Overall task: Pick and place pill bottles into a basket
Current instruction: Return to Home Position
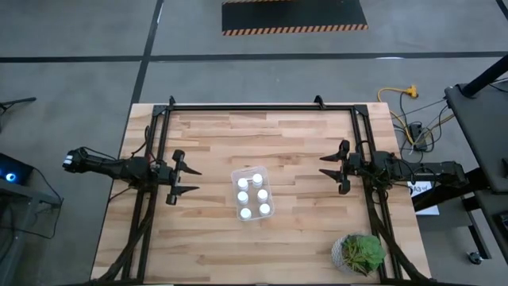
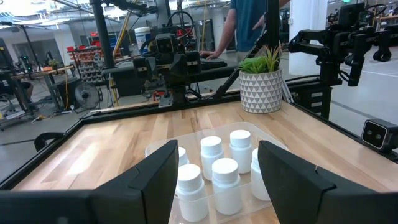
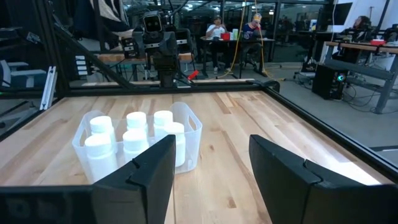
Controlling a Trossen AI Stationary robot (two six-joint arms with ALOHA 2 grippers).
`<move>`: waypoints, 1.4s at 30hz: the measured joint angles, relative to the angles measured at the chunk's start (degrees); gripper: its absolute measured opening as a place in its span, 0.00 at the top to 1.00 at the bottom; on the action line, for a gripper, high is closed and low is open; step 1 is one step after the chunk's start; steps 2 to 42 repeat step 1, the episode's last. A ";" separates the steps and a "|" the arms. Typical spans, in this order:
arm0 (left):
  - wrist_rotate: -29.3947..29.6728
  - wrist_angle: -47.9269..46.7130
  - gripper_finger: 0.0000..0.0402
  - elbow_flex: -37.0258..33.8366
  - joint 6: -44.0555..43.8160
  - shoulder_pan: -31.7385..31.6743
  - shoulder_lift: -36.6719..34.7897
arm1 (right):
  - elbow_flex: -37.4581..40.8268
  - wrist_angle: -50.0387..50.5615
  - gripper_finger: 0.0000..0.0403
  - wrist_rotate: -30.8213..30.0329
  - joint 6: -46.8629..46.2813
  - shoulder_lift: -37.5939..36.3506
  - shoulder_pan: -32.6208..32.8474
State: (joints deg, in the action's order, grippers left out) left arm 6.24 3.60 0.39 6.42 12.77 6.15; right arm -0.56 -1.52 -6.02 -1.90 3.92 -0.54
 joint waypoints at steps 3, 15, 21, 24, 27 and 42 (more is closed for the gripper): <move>0.02 0.02 0.49 0.02 0.02 -0.02 -0.01 | 0.00 0.00 0.52 -0.01 -0.01 0.00 0.00; 0.02 0.02 0.49 0.02 0.02 -0.02 -0.01 | 0.00 0.00 0.52 -0.01 -0.01 0.00 0.00; 0.02 0.02 0.49 0.02 0.02 -0.02 -0.01 | 0.00 0.00 0.52 -0.01 -0.01 0.00 0.00; 0.02 0.02 0.49 0.02 0.02 -0.02 -0.01 | 0.00 0.00 0.52 -0.01 -0.01 0.00 0.00; 0.02 0.02 0.49 0.02 0.02 -0.02 -0.01 | 0.00 0.00 0.52 -0.01 -0.01 0.00 0.00; 0.02 0.02 0.49 0.02 0.02 -0.02 -0.01 | 0.00 0.00 0.52 -0.01 -0.01 0.00 0.00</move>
